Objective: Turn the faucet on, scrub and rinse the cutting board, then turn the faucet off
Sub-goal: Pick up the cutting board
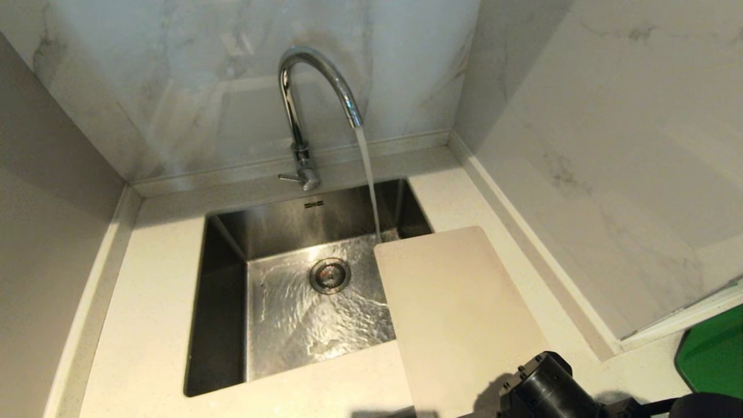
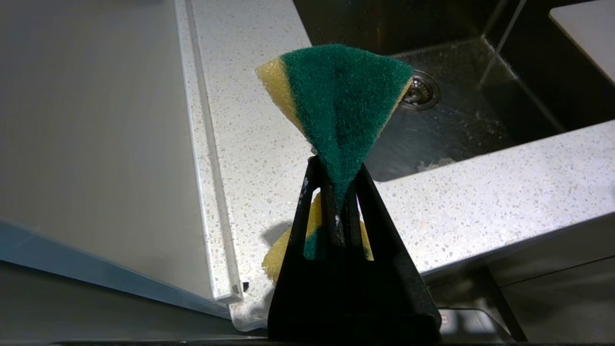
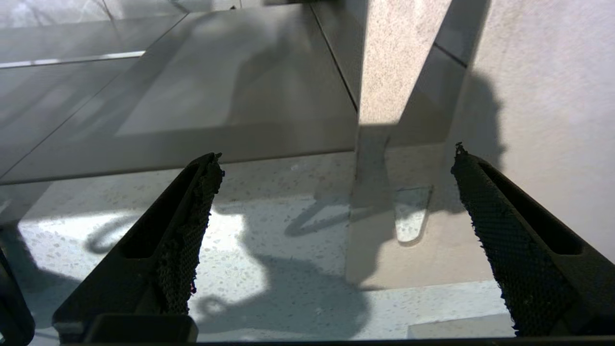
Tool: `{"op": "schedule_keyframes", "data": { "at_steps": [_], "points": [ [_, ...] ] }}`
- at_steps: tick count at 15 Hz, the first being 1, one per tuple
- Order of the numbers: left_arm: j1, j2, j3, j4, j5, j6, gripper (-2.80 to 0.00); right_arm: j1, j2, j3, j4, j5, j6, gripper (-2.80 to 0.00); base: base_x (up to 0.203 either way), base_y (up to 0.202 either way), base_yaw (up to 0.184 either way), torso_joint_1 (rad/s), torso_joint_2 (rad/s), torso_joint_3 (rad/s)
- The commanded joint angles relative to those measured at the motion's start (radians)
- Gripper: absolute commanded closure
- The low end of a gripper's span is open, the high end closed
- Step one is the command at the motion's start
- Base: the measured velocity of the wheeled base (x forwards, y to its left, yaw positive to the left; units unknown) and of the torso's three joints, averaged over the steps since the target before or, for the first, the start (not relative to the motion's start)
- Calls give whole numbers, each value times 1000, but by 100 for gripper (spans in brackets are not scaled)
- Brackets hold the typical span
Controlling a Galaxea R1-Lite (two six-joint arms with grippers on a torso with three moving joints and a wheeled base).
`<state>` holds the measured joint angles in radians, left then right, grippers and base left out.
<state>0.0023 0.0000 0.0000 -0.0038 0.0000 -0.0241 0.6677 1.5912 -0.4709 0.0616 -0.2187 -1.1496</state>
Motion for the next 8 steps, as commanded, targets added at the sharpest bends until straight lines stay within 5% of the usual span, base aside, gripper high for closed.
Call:
{"op": "schedule_keyframes", "data": {
  "at_steps": [1, 8],
  "points": [
    [1, 2, 2, -1, 1, 0, 0, -22, 59, 3, -37, -1, -6, -280, 0, 0, 0, 0, 0, 0],
    [1, 2, 3, -1, 2, 0, 0, -45, 104, 3, -54, 1, -3, -280, 0, 0, 0, 0, 0, 0]
  ]
}}
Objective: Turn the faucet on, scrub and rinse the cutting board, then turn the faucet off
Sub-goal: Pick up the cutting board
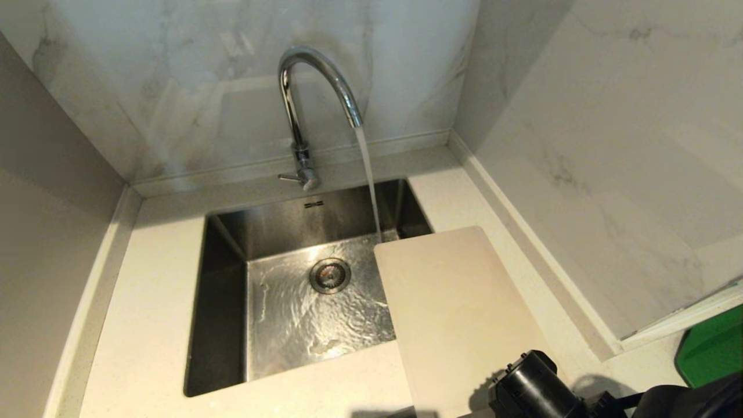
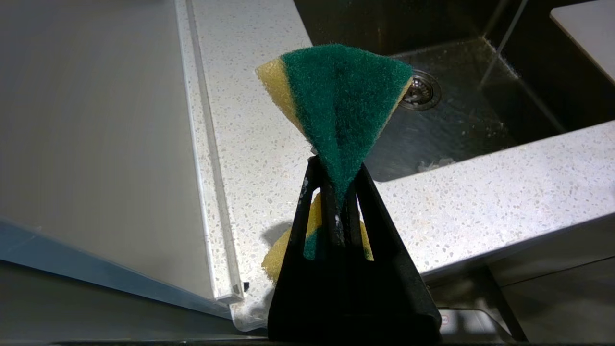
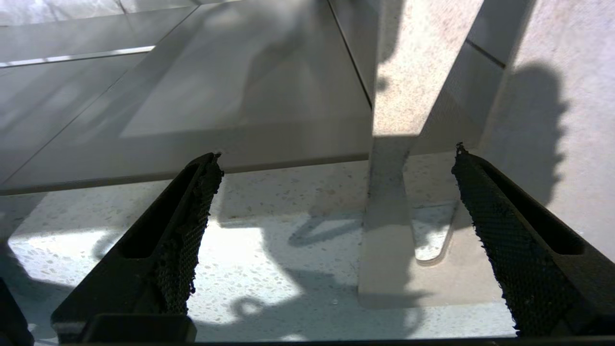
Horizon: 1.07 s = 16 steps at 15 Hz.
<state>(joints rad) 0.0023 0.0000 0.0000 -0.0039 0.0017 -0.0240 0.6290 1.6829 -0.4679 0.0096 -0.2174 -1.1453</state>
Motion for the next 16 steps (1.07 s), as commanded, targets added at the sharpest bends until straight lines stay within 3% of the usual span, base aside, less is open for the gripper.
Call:
{"op": "schedule_keyframes", "data": {
  "at_steps": [1, 16],
  "points": [
    [-1, 2, 3, -1, 0, -1, 0, -12, 21, 0, -14, -2, -8, -280, 0, 0, 0, 0, 0, 0],
    [0, 2, 3, -1, 0, -1, 0, -23, 228, 67, -279, 0, -8, -280, 0, 0, 0, 0, 0, 0]
  ]
}}
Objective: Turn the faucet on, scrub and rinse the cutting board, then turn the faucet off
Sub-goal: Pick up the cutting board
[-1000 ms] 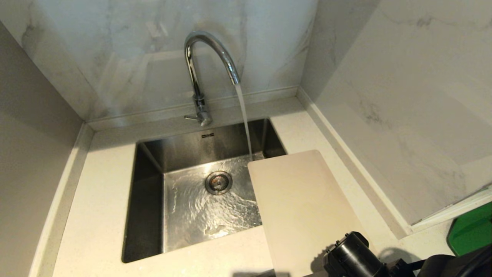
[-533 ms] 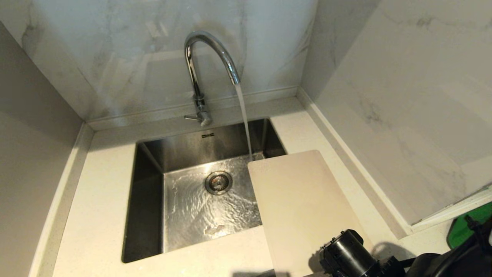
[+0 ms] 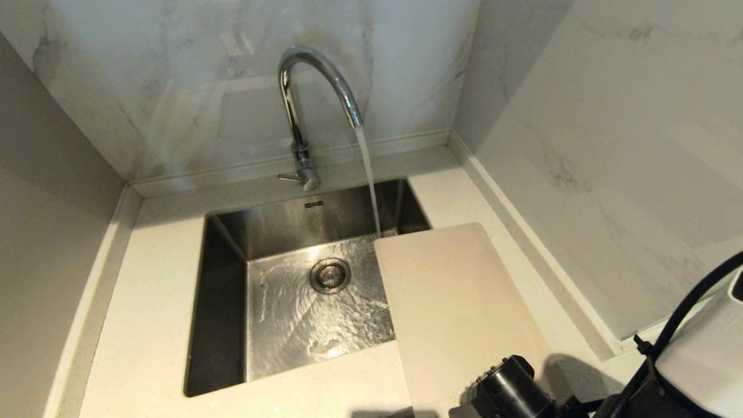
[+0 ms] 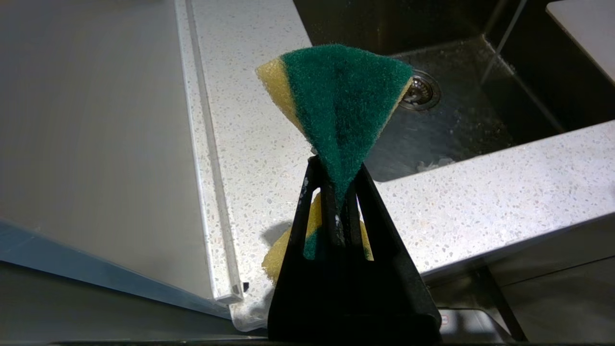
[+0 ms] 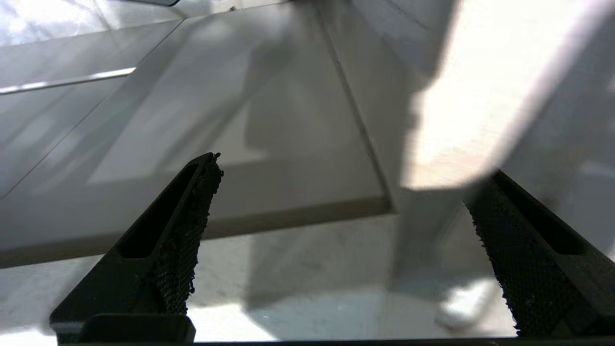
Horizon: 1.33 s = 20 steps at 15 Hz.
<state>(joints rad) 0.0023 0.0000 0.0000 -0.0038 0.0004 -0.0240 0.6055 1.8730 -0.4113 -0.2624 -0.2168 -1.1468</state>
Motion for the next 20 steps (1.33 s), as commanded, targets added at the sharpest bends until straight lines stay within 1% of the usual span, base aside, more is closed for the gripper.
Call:
{"op": "schedule_keyframes", "data": {
  "at_steps": [1, 6, 12, 15, 20],
  "points": [
    [0, 2, 2, -1, 1, -1, 0, 1, 51, 19, -23, -1, -7, -280, 0, 0, 0, 0, 0, 0],
    [-1, 2, 3, -1, 1, -1, 0, 0, 148, 50, -159, -1, -5, -280, 0, 0, 0, 0, 0, 0],
    [-1, 2, 3, -1, 1, -1, 0, -1, 163, 45, -163, -2, -5, -280, 0, 0, 0, 0, 0, 0],
    [1, 2, 3, -1, 1, -1, 0, 0, 170, 40, -164, -34, -7, -280, 0, 0, 0, 0, 0, 0],
    [0, 2, 3, -1, 0, -1, 0, -1, 187, 42, -182, -36, -7, -280, 0, 0, 0, 0, 0, 0]
  ]
}}
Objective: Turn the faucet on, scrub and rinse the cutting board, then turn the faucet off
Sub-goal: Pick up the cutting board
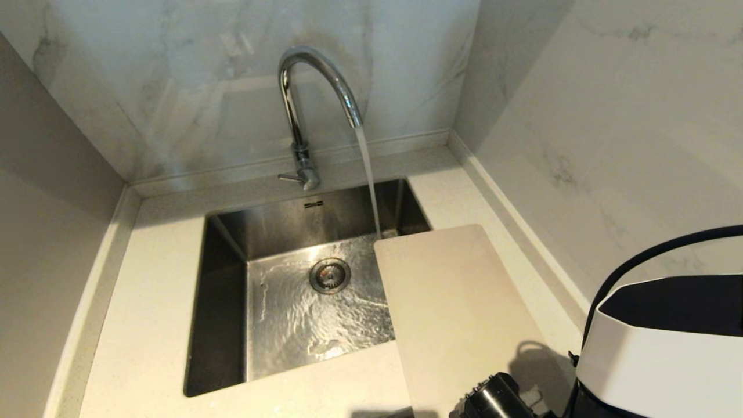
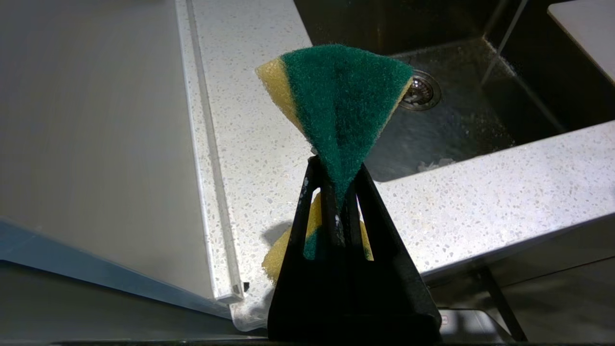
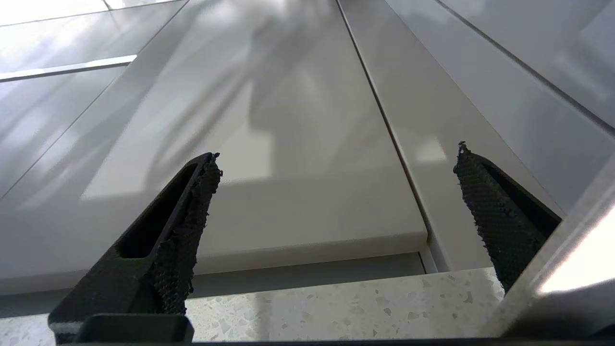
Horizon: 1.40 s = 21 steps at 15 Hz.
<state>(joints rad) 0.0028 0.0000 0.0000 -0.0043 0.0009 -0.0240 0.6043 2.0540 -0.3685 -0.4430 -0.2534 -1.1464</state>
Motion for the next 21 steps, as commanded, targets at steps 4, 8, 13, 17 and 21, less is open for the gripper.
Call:
{"op": "schedule_keyframes", "data": {
  "at_steps": [4, 8, 13, 17, 21],
  "points": [
    [0, 2, 2, 0, -1, -1, 0, -1, 15, -1, -3, 0, -7, -280, 0, 0, 0, 0, 0, 0],
    [0, 2, 3, 0, 1, -1, 0, -8, 18, -3, -3, 0, -8, 0, 0, 0, 0, 0, 0, 0],
    [0, 2, 3, 0, -1, -1, 0, -8, 18, -3, -3, 2, -7, 0, 0, 0, 0, 0, 0, 0],
    [0, 2, 3, 0, -1, -1, 0, -8, 18, -3, -3, 1, -7, 0, 0, 0, 0, 0, 0, 0],
    [0, 2, 2, 0, 0, -1, 0, -6, 7, -1, -3, 0, -11, 0, 0, 0, 0, 0, 0, 0]
  ]
}}
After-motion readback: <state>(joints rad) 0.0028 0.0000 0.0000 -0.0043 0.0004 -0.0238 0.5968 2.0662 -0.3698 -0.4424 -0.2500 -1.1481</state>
